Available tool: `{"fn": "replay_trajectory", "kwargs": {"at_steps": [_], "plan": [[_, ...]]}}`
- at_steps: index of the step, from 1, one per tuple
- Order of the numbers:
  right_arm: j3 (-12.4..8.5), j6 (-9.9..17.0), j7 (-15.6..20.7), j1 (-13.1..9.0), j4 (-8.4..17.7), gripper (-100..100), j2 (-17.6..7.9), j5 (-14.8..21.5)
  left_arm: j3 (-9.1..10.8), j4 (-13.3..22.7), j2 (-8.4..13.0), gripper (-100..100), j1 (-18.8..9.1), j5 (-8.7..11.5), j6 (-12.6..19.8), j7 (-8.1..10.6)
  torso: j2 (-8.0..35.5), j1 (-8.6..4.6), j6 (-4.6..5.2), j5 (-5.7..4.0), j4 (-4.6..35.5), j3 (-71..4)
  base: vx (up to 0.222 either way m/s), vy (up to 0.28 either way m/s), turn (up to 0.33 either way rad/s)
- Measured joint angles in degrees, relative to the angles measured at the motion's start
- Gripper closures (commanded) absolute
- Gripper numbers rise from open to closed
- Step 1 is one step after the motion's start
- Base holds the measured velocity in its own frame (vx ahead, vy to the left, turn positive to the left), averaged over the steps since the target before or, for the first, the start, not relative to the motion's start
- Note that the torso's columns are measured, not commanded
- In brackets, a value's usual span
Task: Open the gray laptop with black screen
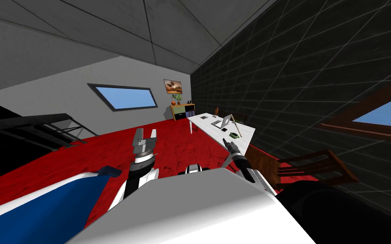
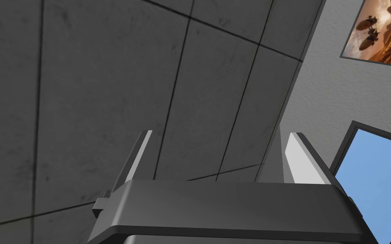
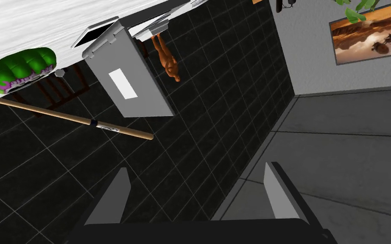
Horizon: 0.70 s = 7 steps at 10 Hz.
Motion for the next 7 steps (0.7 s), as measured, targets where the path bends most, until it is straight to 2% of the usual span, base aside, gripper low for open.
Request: {"fn": "replay_trajectory", "kwargs": {"at_steps": [1, 3, 6, 7], "plan": [[-1.76, 1.17, 0.29, -0.24, 1.38, -100, -1.32, 1.54, 0.0, 0.0, 0.0, 0, 0.0, 0.0, 0.0, 0.0, 0.01, 0.01, 0.01, 0.01, -0.01, -0.01, 0.205, 0.119, 0.134], [-3.05, 3.46, 1.23, 1.05, 0.9, -100, -1.69, 4.44, 0.01, 0.0, 0.01, 0, 0.0, 0.0, 0.0, 0.0, 0.34, -0.16, 0.02, -0.04, 0.08, 0.18, 0.139, 0.046, 0.045], [-6.11, 7.39, 2.55, 0.7, 2.48, -100, -2.99, 9.22, 0.01, 0.0, 0.01, 0, 0.01, 0.0, 0.0, 0.0, 0.07, -0.04, 0.02, -0.02, 0.0, 0.03, 0.182, 0.014, 0.07], [-6.76, 7.98, 2.84, 0.68, 2.84, -100, -3.18, 10.24, 0.01, 0.0, 0.01, 0, 0.0, 0.0, 0.0, 0.0, 0.29, 0.02, 0.01, 0.01, 0.06, 0.15, 0.151, 0.0, 0.048]]}}
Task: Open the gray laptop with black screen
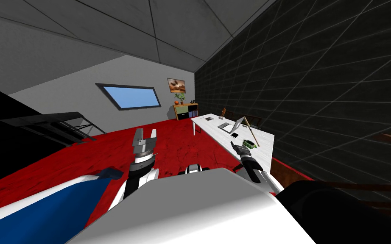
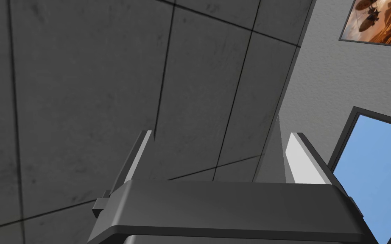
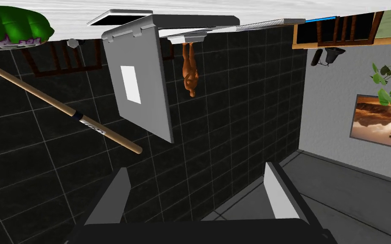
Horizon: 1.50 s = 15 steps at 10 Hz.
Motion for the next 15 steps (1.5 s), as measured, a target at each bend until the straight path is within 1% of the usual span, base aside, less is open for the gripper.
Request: {"fn": "replay_trajectory", "kwargs": {"at_steps": [1, 2, 3, 4, 6, 7, 8, 9, 11, 12, 13, 15], "plan": [[-0.88, 0.86, 0.32, -0.37, 0.68, -100, -0.28, 1.45, 0.0, 0.0, 0.0, 0, 0.0, 0.0, 0.0, 0.0, -0.03, -0.02, -0.02, 0.0, 0.01, 0.01, 0.224, -0.016, 0.077], [-1.75, 2.35, 0.9, -0.36, 0.76, -100, -0.2, 3.37, 0.0, 0.0, 0.0, 0, 0.01, 0.0, 0.0, 0.0, -0.24, -0.06, -0.02, -0.02, -0.05, -0.12, 0.275, -0.015, 0.049], [-2.75, 4.1, 1.49, -0.84, 1.29, -100, -0.44, 5.33, 0.0, 0.0, 0.0, 0, 0.01, 0.0, 0.0, 0.0, -0.38, -0.04, -0.02, -0.02, -0.1, -0.22, 0.276, -0.033, 0.05], [-4.17, 5.83, 1.7, -0.71, 1.59, -100, -1.43, 6.67, 0.01, 0.0, 0.01, 0, 0.02, 0.0, 0.0, 0.0, -0.28, -0.08, -0.01, -0.02, -0.08, -0.17, 0.188, -0.019, 0.023], [-6.21, 6.84, 1.92, -1.99, 3.74, -100, -2.0, 8.75, 0.0, 0.0, 0.0, 0, 0.0, 0.0, 0.0, 0.0, 0.19, 0.01, -0.01, 0.0, 0.07, 0.15, 0.179, -0.035, 0.038], [-6.83, 8.78, 2.35, -2.64, 4.18, -100, -2.81, 10.02, 0.0, 0.0, 0.01, 0, 0.0, 0.0, 0.0, 0.0, -0.01, -0.08, -0.02, -0.02, 0.02, 0.03, 0.242, -0.029, 0.045], [-8.34, 9.79, 2.59, -1.93, 3.98, -100, -2.39, 11.82, 0.0, 0.0, 0.0, 0, 0.01, 0.0, 0.0, 0.0, -0.21, 0.02, 0.01, 0.0, -0.05, -0.1, 0.239, -0.026, 0.024], [-9.65, 10.68, 2.84, -3.17, 5.58, -100, -2.88, 13.6, 0.0, 0.0, 0.0, 0, 0.01, 0.0, 0.0, 0.0, -0.24, 0.01, -0.03, 0.0, -0.06, -0.14, 0.163, -0.032, 0.019], [-10.6, 12.76, 3.27, -3.68, 6.29, -100, -4.26, 14.56, 0.0, 0.0, 0.0, 0, 0.0, 0.0, 0.0, 0.0, 0.16, 0.02, 0.0, 0.0, 0.06, 0.12, 0.126, -0.024, 0.028], [-11.54, 13.7, 3.45, -3.94, 6.82, -100, -4.71, 15.7, 0.0, 0.0, 0.0, 0, -0.01, 0.0, 0.0, 0.0, 0.07, -0.01, 0.0, 0.0, 0.04, 0.08, 0.166, -0.045, 0.031], [-11.92, 15.24, 3.97, -4.16, 6.86, -100, -5.36, 16.49, 0.0, 0.0, 0.0, 0, 0.0, 0.0, 0.0, 0.0, -0.14, -0.07, -0.02, -0.02, -0.02, -0.06, 0.186, -0.055, 0.028], [-13.39, 16.94, 4.46, -4.31, 7.34, -100, -6.01, 18.45, 0.0, 0.0, 0.0, 0, 0.0, 0.0, 0.0, 0.0, -0.12, 0.0, -0.01, -0.01, -0.03, -0.07, 0.135, -0.033, 0.022]]}}
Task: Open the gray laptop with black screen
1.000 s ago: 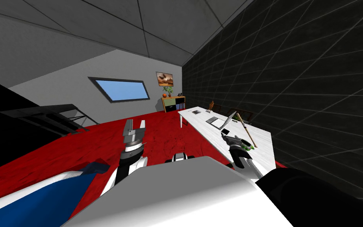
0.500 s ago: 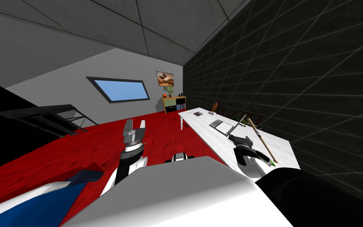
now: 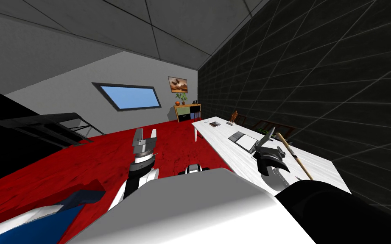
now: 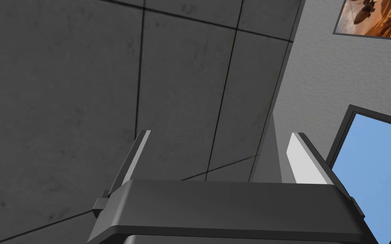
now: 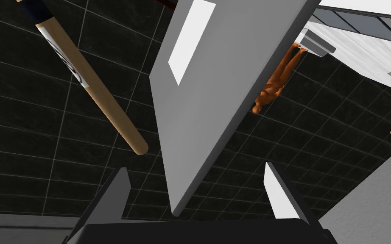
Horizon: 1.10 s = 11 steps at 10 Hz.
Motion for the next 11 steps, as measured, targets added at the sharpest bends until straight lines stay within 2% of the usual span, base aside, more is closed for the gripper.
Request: {"fn": "replay_trajectory", "kwargs": {"at_steps": [2, 3, 4, 6, 11], "plan": [[-0.76, 0.35, -0.03, -0.34, 0.58, -100, -0.13, 1.28, -0.01, 0.0, -0.01, 0, -0.01, 0.0, 0.0, 0.0, 0.32, 0.09, 0.01, 0.03, 0.1, 0.21, 0.071, -0.044, 0.011], [-0.94, 0.48, 0.04, 0.21, 0.4, -100, -0.72, 0.33, 0.0, 0.0, 0.0, 0, -0.01, 0.0, 0.0, 0.0, 0.13, -0.17, 0.0, -0.02, 0.06, 0.11, 0.054, -0.051, 0.01], [-0.98, 0.52, 0.06, 0.27, 0.37, 100, -0.81, 0.19, 0.0, 0.0, 0.0, 0, -0.01, 0.0, 0.0, 0.0, 0.12, -0.05, 0.0, -0.03, 0.04, 0.09, 0.008, -0.008, -0.001], [-1.22, 0.44, 0.1, 0.89, 0.47, 100, -1.2, 0.08, -0.01, 0.0, -0.01, 0, -0.02, 0.0, 0.0, 0.0, -0.12, 0.1, -0.02, -0.02, -0.11, -0.04, 0.091, 0.023, 0.008], [-1.68, 0.03, 3.86, 9.3, -0.97, 100, -3.57, -0.69, -0.01, 0.0, -0.01, 0, 0.0, 0.0, 0.0, 0.0, -0.2, -0.19, -0.19, -0.21, -0.1, -0.07, 0.148, 0.045, 0.004]]}}
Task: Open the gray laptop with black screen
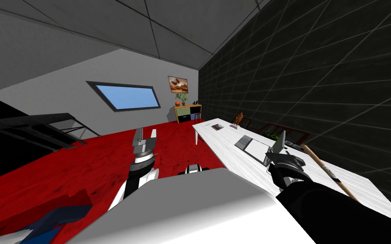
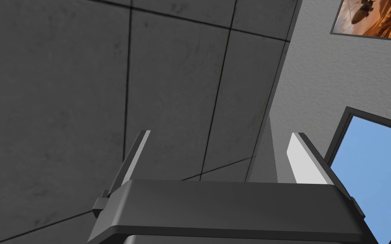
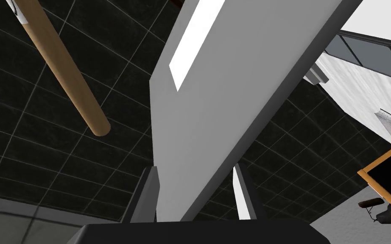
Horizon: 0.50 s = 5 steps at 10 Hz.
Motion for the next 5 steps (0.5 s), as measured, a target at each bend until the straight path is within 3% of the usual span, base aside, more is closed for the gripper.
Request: {"fn": "replay_trajectory", "kwargs": {"at_steps": [4, 5], "plan": [[-0.07, -0.29, 3.19, 6.83, -0.54, 100, -2.53, -1.06, 0.0, 0.0, 0.0, 0, 0.0, 0.0, 0.0, 0.0, 0.06, 0.19, 0.11, 0.17, 0.06, 0.01, 0.135, 0.048, 0.004], [0.01, -0.3, 3.38, 6.98, -0.52, 100, -2.53, -1.09, 0.0, 0.0, 0.0, 0, -0.01, 0.0, 0.0, 0.0, 0.35, 0.14, 0.13, 0.24, 0.14, 0.13, 0.085, 0.018, 0.048]]}}
